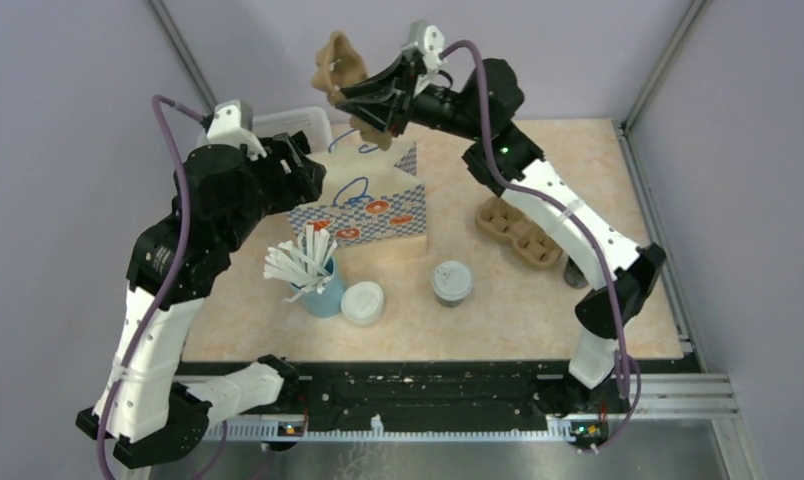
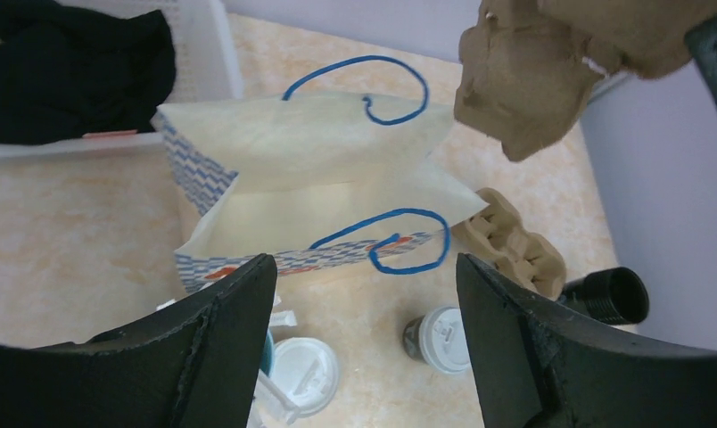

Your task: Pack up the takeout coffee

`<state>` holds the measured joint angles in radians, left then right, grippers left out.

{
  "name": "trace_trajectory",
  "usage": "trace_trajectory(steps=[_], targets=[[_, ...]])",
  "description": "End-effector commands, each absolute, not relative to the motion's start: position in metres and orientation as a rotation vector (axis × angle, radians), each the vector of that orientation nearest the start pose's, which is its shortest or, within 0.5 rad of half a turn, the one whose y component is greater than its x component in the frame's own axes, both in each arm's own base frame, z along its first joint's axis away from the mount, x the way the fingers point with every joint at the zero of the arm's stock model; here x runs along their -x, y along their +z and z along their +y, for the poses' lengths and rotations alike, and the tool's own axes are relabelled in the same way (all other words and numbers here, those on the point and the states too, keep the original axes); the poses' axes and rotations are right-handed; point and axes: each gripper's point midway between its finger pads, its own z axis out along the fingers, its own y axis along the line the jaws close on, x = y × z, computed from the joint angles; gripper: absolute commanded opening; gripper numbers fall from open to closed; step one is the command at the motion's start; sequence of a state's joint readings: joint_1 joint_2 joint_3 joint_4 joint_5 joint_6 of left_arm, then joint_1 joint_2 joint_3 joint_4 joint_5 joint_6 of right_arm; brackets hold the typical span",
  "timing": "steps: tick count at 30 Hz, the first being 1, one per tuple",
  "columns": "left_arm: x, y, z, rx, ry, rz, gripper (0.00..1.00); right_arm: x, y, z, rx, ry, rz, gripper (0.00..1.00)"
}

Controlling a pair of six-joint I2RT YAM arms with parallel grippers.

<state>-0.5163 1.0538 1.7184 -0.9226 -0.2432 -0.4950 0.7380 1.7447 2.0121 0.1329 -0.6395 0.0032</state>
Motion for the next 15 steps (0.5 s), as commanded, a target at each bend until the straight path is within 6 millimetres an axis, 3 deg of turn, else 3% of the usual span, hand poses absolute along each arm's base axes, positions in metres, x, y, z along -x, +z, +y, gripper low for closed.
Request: trace_trajectory(steps=[1, 6, 11, 15], targets=[[-0.253, 0.421, -0.089, 0.308, -0.317, 1.939, 0.80, -0.259, 0.560, 0.442, 1.007, 1.176, 0.725, 0.00], [-0.254, 0.419, -0.088, 0.309, -0.301, 1.970, 0.80, -0.264, 0.542, 0.457, 1.008, 1.244, 0.748, 0.00], [-0.254, 0.408, -0.087, 0.289, -0.279, 2.013, 0.79, -0.265, 0.514, 0.460, 1.035, 1.258, 0.794, 0.00], [-0.256, 0.417, -0.079, 0.261, -0.221, 1.983, 0.75, -0.271, 0.482, 0.459, 1.047, 1.251, 0.834, 0.00]])
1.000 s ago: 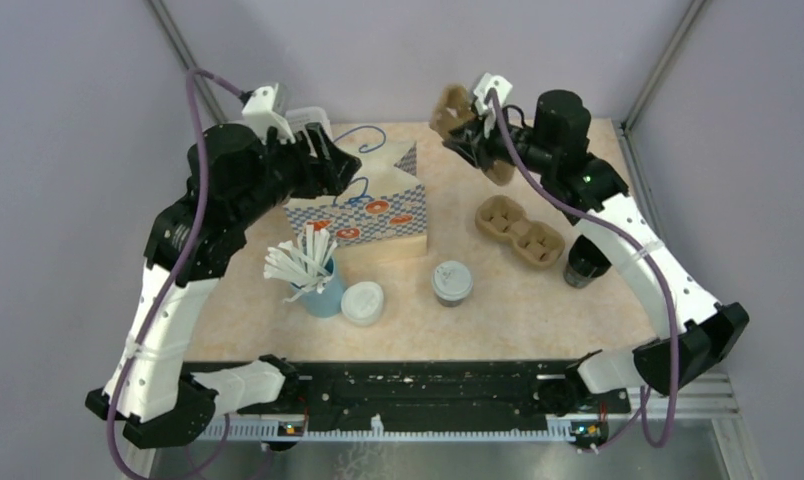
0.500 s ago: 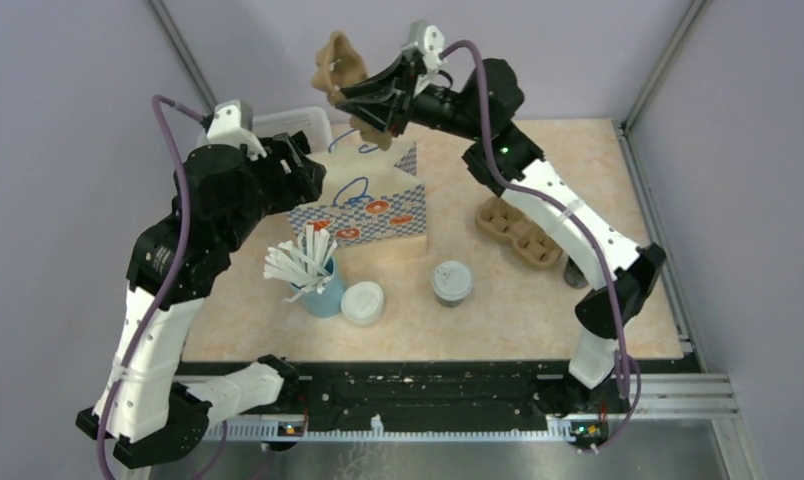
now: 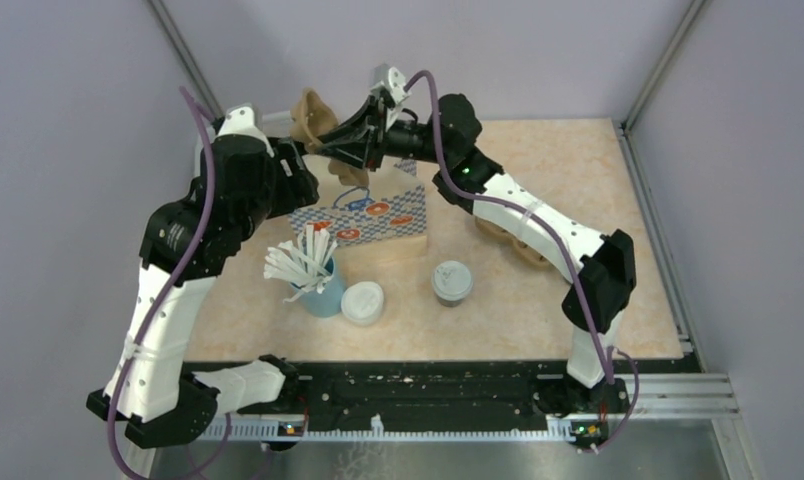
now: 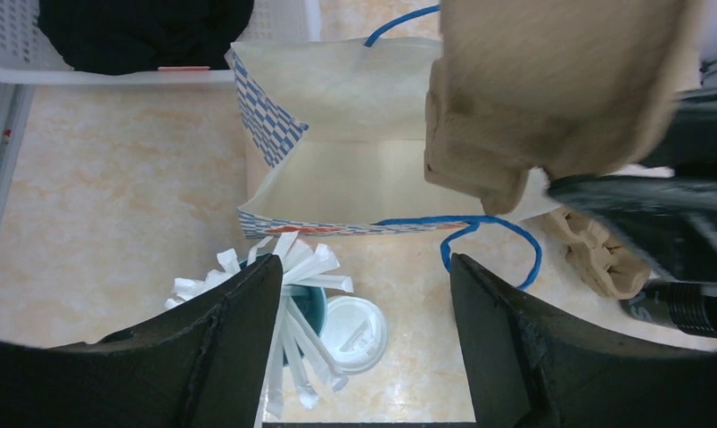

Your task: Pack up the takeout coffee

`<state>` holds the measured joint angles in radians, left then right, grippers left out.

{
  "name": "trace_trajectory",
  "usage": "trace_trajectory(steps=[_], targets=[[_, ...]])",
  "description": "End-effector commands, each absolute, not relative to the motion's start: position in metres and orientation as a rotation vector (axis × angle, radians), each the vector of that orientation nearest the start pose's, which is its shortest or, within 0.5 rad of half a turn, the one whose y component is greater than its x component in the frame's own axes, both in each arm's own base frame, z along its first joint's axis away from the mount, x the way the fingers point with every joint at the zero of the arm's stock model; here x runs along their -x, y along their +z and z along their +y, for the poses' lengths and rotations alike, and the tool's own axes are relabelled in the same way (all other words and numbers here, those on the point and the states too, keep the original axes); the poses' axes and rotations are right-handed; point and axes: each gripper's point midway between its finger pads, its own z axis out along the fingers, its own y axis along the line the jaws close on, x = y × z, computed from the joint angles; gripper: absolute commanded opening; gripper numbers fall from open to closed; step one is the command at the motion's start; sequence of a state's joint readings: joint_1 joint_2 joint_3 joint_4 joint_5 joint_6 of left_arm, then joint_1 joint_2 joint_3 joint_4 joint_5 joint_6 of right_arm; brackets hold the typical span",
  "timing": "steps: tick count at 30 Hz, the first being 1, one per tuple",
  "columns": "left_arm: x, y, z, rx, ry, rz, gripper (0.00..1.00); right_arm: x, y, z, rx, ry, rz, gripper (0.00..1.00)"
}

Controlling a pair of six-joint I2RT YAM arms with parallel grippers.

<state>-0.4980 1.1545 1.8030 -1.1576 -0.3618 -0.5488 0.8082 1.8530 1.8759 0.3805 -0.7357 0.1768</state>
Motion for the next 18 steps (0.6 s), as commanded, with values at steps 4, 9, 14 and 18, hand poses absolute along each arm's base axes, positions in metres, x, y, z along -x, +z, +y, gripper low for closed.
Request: trace_trajectory(steps=[4, 9, 14, 18], targets=[[-0.259, 0.432, -0.066, 0.249, -0.135, 1.947, 0.74, -0.277, 0.460, 0.460, 1.079, 1.239, 0.867, 0.00], [-0.262, 0.427, -0.069, 0.247, -0.135, 1.966, 0.73, -0.292, 0.437, 0.456, 1.144, 1.150, 0.963, 0.00], [-0.265, 0.424, -0.075, 0.254, -0.166, 1.969, 0.72, -0.293, 0.417, 0.446, 1.226, 1.056, 1.024, 0.00], [-0.268, 0.420, -0.076, 0.251, -0.153, 1.982, 0.72, -0.290, 0.411, 0.440, 1.261, 1.023, 1.061, 0.00]])
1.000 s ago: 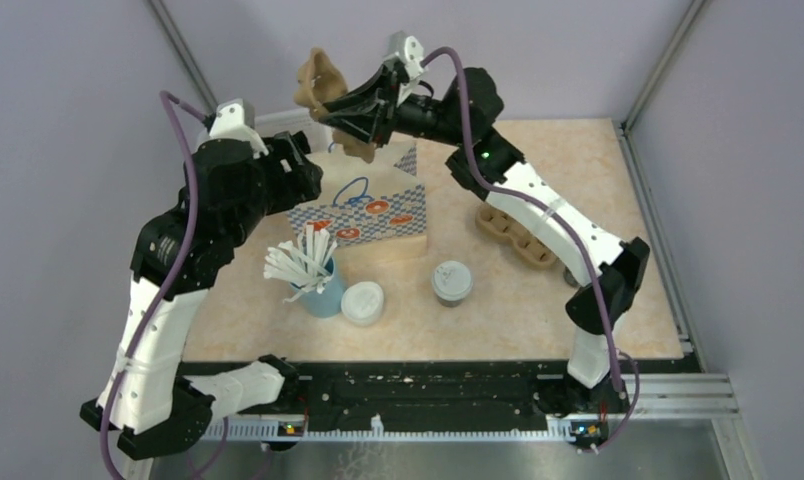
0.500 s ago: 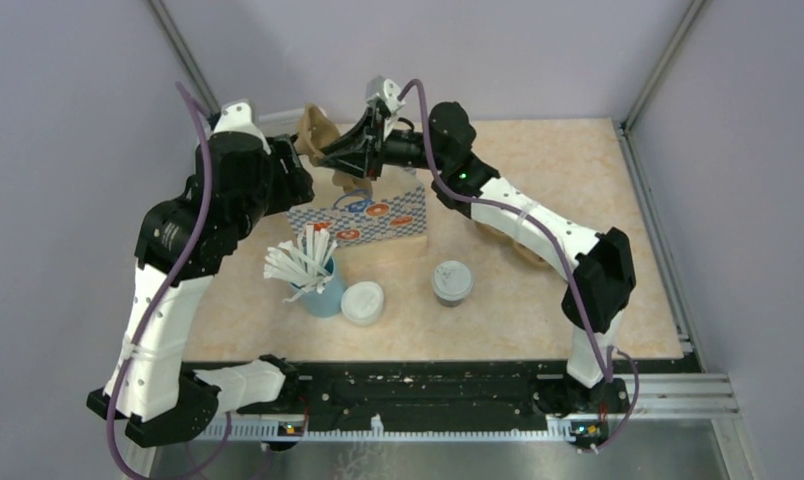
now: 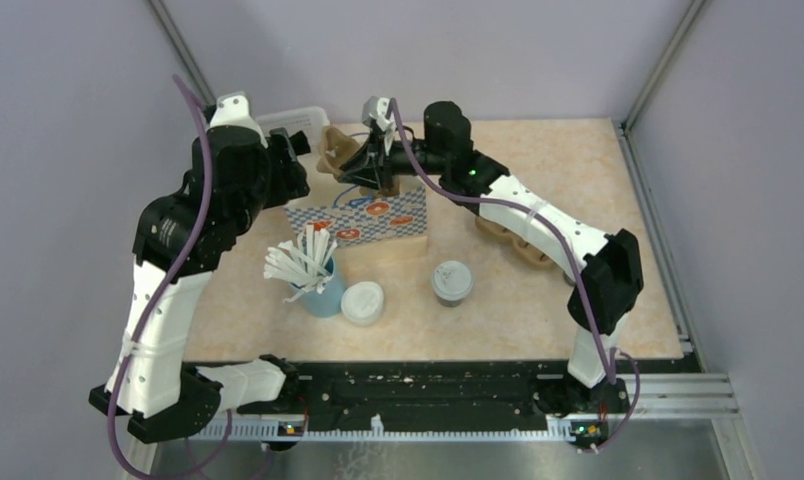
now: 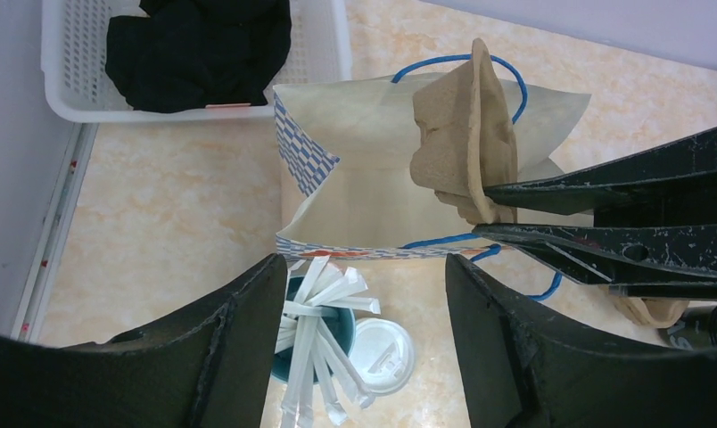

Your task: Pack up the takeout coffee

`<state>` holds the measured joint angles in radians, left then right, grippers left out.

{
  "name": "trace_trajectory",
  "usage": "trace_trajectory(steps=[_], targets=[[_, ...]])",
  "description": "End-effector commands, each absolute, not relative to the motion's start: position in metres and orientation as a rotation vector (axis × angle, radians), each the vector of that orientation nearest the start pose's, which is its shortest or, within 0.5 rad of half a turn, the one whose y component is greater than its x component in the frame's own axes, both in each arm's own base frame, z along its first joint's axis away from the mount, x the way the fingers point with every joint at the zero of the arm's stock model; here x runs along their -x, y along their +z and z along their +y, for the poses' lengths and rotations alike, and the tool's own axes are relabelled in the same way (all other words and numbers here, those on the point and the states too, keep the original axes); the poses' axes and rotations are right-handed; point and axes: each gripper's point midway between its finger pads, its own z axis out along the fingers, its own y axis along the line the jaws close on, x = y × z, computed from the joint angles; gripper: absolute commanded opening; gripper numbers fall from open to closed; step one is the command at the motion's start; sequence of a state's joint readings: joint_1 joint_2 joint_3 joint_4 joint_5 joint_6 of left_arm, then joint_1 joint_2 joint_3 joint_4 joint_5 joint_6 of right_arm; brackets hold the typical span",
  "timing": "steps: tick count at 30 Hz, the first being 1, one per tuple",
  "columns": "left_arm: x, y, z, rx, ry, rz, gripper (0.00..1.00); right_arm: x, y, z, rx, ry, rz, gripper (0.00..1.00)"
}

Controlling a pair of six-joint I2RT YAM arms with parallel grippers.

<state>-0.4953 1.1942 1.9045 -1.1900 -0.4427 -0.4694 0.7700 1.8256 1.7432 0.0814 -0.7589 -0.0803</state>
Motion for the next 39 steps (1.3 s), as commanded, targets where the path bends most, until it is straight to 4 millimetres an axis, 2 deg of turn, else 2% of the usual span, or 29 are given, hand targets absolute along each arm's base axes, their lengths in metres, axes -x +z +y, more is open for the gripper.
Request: trace_trajectory(steps=[1, 3, 8, 16, 30, 32, 33, 35, 37, 39], targets=[[-0.269, 0.418, -0.076, 0.251, -0.151, 1.987, 0.72, -0.290, 0.409, 0.438, 1.271, 1.011, 1.073, 0.00], [-0.271, 0.417, -0.078, 0.250, -0.152, 1.996, 0.72, -0.290, 0.403, 0.439, 1.310, 0.968, 1.108, 0.00], [-0.275, 0.419, -0.084, 0.250, -0.165, 2.008, 0.72, -0.291, 0.368, 0.441, 1.426, 0.853, 1.230, 0.00], [-0.274, 0.425, -0.084, 0.243, -0.177, 1.992, 0.72, -0.303, 0.340, 0.435, 1.488, 0.740, 1.320, 0.00], [-0.272, 0.431, -0.081, 0.221, -0.168, 1.973, 0.73, -0.320, 0.318, 0.454, 1.491, 0.651, 1.407, 0.00], [-0.273, 0.430, -0.082, 0.217, -0.168, 1.976, 0.73, -0.322, 0.323, 0.460, 1.450, 0.670, 1.444, 0.18], [-0.273, 0.429, -0.083, 0.211, -0.170, 1.978, 0.73, -0.323, 0.335, 0.461, 1.411, 0.685, 1.465, 0.28], [-0.273, 0.427, -0.084, 0.202, -0.176, 1.989, 0.75, -0.322, 0.369, 0.458, 1.284, 0.727, 1.515, 0.53], [-0.272, 0.425, -0.087, 0.194, -0.187, 1.995, 0.76, -0.317, 0.389, 0.447, 1.176, 0.757, 1.570, 0.65], [-0.273, 0.423, -0.088, 0.189, -0.194, 1.994, 0.78, -0.315, 0.399, 0.435, 1.093, 0.757, 1.607, 0.76]])
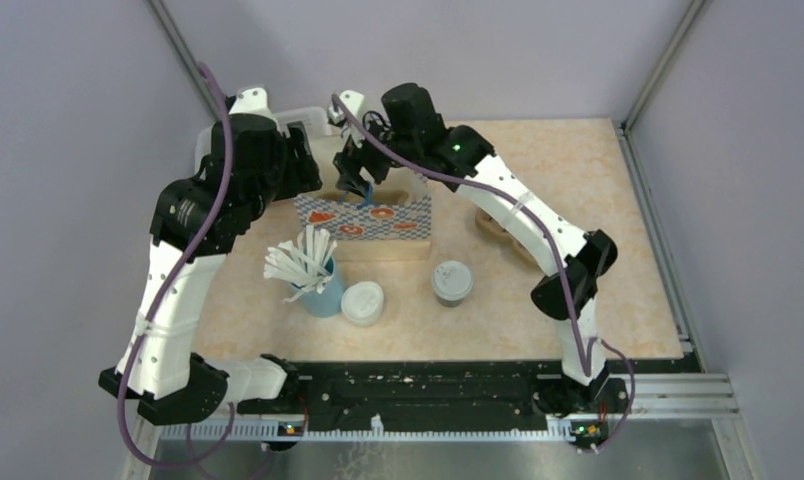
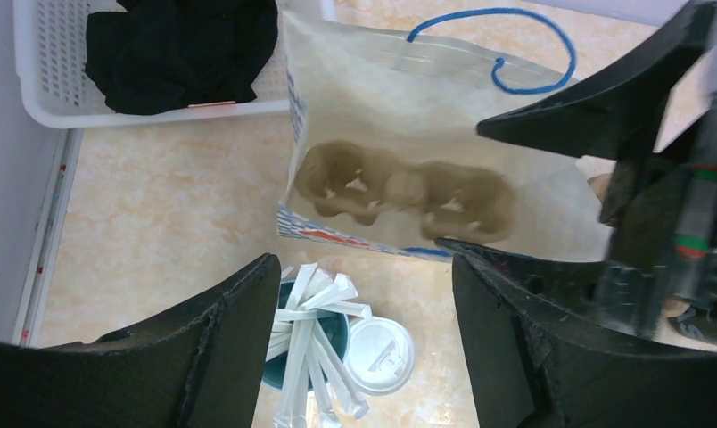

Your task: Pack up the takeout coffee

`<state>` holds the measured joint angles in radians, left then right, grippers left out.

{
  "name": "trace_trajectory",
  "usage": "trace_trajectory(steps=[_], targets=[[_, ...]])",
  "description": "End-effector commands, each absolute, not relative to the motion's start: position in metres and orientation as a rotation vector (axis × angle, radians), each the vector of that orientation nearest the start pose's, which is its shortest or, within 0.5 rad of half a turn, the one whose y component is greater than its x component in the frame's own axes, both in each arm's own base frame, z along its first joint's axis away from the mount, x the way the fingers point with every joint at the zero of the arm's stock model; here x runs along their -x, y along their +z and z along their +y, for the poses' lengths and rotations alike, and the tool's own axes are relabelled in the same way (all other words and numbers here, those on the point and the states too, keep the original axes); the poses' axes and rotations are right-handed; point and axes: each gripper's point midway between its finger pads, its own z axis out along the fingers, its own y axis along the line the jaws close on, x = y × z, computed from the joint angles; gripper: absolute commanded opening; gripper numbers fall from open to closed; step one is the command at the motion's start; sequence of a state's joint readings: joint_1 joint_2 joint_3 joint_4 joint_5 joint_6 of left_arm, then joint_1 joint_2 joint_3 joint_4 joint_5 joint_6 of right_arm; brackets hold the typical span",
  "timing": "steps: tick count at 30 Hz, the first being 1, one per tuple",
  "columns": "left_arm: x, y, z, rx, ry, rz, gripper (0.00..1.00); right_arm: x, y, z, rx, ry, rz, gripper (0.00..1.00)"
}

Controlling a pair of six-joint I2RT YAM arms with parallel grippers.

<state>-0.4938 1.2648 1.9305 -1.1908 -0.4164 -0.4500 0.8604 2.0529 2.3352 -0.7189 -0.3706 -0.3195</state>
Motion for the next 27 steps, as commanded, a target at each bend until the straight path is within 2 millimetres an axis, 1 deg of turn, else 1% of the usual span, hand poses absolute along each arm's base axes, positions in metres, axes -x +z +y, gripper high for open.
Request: trace_trajectory(steps=[1, 3, 6, 7, 9, 11, 13, 14, 15, 17, 18, 20, 21, 23, 25, 27], targets=[[-0.273, 0.423, -0.090, 0.185, -0.201, 1.992, 0.78, -0.314, 0.403, 0.428, 1.064, 0.752, 1.618, 0.79], [-0.274, 0.423, -0.093, 0.175, -0.216, 1.993, 0.78, -0.314, 0.414, 0.411, 0.982, 0.736, 1.652, 0.83], [-0.277, 0.418, -0.099, 0.157, -0.235, 2.007, 0.79, -0.316, 0.424, 0.385, 0.878, 0.662, 1.696, 0.90], [-0.278, 0.415, -0.103, 0.141, -0.251, 2.013, 0.79, -0.322, 0.424, 0.373, 0.815, 0.608, 1.723, 0.93], [-0.280, 0.407, -0.112, 0.112, -0.279, 2.044, 0.80, -0.326, 0.424, 0.352, 0.706, 0.538, 1.764, 0.97], [-0.283, 0.397, -0.120, 0.096, -0.301, 2.085, 0.82, -0.333, 0.424, 0.327, 0.526, 0.464, 1.821, 0.99], [-0.286, 0.386, -0.122, 0.114, -0.297, 2.114, 0.85, -0.338, 0.420, 0.303, 0.374, 0.381, 1.877, 0.99], [-0.288, 0.380, -0.121, 0.129, -0.290, 2.130, 0.86, -0.339, 0.413, 0.294, 0.313, 0.340, 1.919, 0.99], [-0.291, 0.375, -0.119, 0.147, -0.283, 2.151, 0.86, -0.340, 0.407, 0.289, 0.263, 0.325, 1.960, 0.99], [-0.299, 0.363, -0.113, 0.195, -0.261, 2.203, 0.86, -0.341, 0.394, 0.289, 0.212, 0.318, 2.040, 0.98], [-0.305, 0.354, -0.110, 0.207, -0.240, 2.237, 0.87, -0.342, 0.387, 0.291, 0.199, 0.312, 2.077, 0.96], [-0.316, 0.343, -0.100, 0.235, -0.193, 2.277, 0.87, -0.342, 0.376, 0.297, 0.176, 0.307, 2.139, 0.95], [-0.322, 0.338, -0.099, 0.232, -0.182, 2.294, 0.87, -0.343, 0.368, 0.301, 0.183, 0.302, 2.165, 0.94], [-0.331, 0.329, -0.098, 0.221, -0.146, 2.324, 0.88, -0.344, 0.352, 0.309, 0.210, 0.301, 2.212, 0.92], [-0.339, 0.319, -0.103, 0.186, -0.149, 2.349, 0.87, -0.344, 0.337, 0.313, 0.210, 0.296, 2.257, 0.90], [-0.344, 0.310, -0.103, 0.192, -0.127, 2.370, 0.87, -0.342, 0.323, 0.319, 0.206, 0.302, 2.303, 0.85]])
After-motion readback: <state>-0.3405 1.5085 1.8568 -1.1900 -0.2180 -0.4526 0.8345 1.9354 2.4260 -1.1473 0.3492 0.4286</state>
